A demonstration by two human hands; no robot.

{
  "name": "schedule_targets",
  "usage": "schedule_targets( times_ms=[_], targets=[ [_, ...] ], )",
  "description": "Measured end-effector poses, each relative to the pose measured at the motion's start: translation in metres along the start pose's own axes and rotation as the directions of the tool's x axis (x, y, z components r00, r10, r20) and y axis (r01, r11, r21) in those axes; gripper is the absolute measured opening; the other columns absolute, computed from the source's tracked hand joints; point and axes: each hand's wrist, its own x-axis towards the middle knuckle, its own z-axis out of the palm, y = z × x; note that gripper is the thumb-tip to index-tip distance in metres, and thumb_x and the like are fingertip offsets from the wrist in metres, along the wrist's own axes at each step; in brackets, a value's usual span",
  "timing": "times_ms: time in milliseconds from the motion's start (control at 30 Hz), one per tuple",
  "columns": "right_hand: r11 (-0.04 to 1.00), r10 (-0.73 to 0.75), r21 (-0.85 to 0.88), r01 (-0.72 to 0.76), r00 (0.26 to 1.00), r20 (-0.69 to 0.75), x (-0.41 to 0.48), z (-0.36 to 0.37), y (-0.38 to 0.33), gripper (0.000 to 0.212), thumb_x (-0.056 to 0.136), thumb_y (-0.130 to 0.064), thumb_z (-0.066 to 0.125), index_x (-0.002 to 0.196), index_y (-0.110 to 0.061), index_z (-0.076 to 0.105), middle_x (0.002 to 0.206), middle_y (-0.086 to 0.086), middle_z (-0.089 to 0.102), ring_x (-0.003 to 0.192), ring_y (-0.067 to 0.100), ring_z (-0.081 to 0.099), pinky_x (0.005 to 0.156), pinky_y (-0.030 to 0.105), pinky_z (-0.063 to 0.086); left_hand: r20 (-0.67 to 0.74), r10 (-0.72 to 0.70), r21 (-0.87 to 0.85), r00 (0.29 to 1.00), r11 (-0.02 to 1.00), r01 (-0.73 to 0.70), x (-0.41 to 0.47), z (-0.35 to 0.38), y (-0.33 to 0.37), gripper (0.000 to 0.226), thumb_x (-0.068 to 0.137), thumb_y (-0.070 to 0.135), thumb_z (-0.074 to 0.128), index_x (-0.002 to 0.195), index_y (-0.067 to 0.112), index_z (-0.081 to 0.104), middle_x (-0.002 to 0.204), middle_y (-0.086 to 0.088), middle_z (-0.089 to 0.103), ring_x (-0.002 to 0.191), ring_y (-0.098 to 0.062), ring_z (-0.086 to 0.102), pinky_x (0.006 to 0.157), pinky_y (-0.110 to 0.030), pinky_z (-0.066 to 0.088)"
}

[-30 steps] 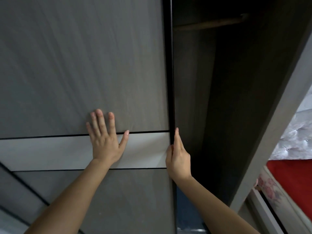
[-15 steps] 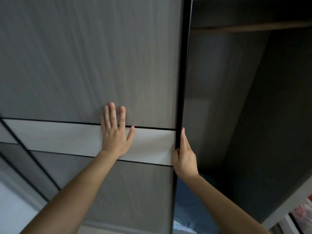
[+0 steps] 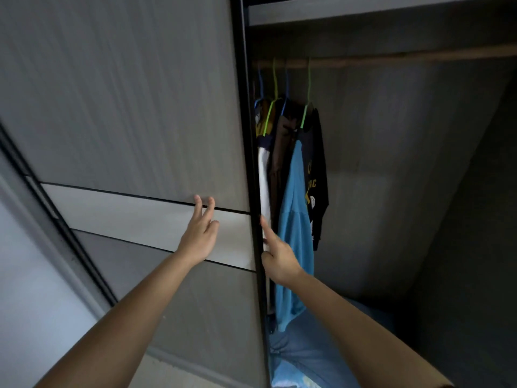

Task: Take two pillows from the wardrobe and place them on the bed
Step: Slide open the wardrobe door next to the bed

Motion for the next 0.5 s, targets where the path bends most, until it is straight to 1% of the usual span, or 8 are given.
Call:
schedule_targets(
  times_ms=[100,167,200,233,300,400,433,500],
  targets=[
    [0.999,0.028,-0.025,-0.026,0.997,0.079,0.010,0.014,0.002,0.084,0.084,-0.010,0.036,0.150,-0.053,0.008,0.142,0.001,0.051,0.113,0.015,0.058,0.074,0.003,0.042,0.050,-0.040,-0.015,0.998,0.999,0.041,0.005,-0.003,-0.012,0.058,0.103,0.019,0.030,0.157,0.022,0.008,0.163,-0.005,-0.019,0.150,-0.019,0.014,0.105,-0.032,0.029],
    [0.997,0.037,-0.078,-0.027,0.990,0.134,0.014,0.023,0.002,0.081,0.084,-0.013,0.035,0.154,-0.045,0.010,0.145,0.008,0.050,0.123,0.025,0.055,0.089,0.019,0.051,0.068,-0.088,-0.077,0.994,0.993,0.094,0.009,-0.005,-0.018,0.060,0.102,0.018,0.030,0.157,0.021,0.005,0.163,-0.003,-0.020,0.151,-0.018,0.008,0.104,-0.027,0.023],
    [0.995,0.032,-0.100,-0.016,0.986,0.163,0.016,0.028,0.002,0.081,0.084,-0.014,0.035,0.155,-0.042,0.009,0.146,0.010,0.049,0.127,0.027,0.053,0.095,0.028,0.051,0.073,-0.109,-0.095,0.991,0.989,0.116,0.012,-0.007,-0.022,0.061,0.102,0.018,0.030,0.157,0.021,0.004,0.162,-0.002,-0.021,0.151,-0.018,0.006,0.102,-0.026,0.020],
    [0.993,0.025,-0.118,-0.003,0.982,0.186,0.019,0.033,0.001,0.081,0.084,-0.014,0.035,0.155,-0.039,0.008,0.146,0.010,0.049,0.128,0.028,0.052,0.096,0.032,0.050,0.075,-0.122,-0.095,0.990,0.987,0.129,0.014,-0.010,-0.026,0.061,0.102,0.019,0.030,0.157,0.021,0.003,0.162,-0.002,-0.021,0.151,-0.017,0.004,0.102,-0.025,0.019],
    [0.992,0.024,-0.130,0.004,0.976,0.215,0.026,0.042,-0.003,0.080,0.086,-0.013,0.037,0.155,-0.039,0.008,0.144,0.009,0.051,0.115,0.023,0.058,0.083,0.027,0.049,0.079,-0.128,-0.086,0.989,0.987,0.134,0.018,-0.016,-0.035,0.061,0.102,0.019,0.030,0.157,0.021,0.002,0.163,-0.003,-0.020,0.152,-0.017,0.002,0.103,-0.026,0.018],
    [0.991,0.019,-0.132,0.010,0.975,0.221,0.037,0.050,-0.008,0.077,0.088,-0.012,0.036,0.154,-0.040,0.011,0.137,0.008,0.056,0.080,0.010,0.059,0.059,0.016,0.044,0.090,-0.148,-0.081,0.985,0.984,0.156,0.020,-0.028,-0.044,0.061,0.102,0.020,0.030,0.157,0.021,0.004,0.163,-0.003,-0.018,0.152,-0.018,0.005,0.107,-0.028,0.020],
    [0.988,0.009,-0.152,0.023,0.978,0.208,0.039,0.051,-0.009,0.075,0.089,-0.012,0.037,0.155,-0.038,0.012,0.135,0.011,0.058,0.079,0.011,0.059,0.060,0.017,0.045,0.089,-0.163,-0.072,0.983,0.983,0.169,0.020,-0.030,-0.045,0.060,0.103,0.023,0.031,0.157,0.021,0.006,0.164,-0.003,-0.015,0.151,-0.018,0.007,0.111,-0.031,0.020],
    [0.980,-0.026,-0.191,0.055,0.988,0.153,0.039,0.047,-0.009,0.071,0.092,-0.013,0.039,0.155,-0.034,0.015,0.137,0.011,0.057,0.099,0.022,0.063,0.078,0.022,0.048,-0.003,-0.167,-0.028,0.986,0.986,0.166,0.017,-0.034,-0.044,0.055,0.103,0.030,0.034,0.155,0.019,0.022,0.165,-0.006,0.006,0.149,-0.023,0.020,0.115,-0.039,0.023]
  ],
)
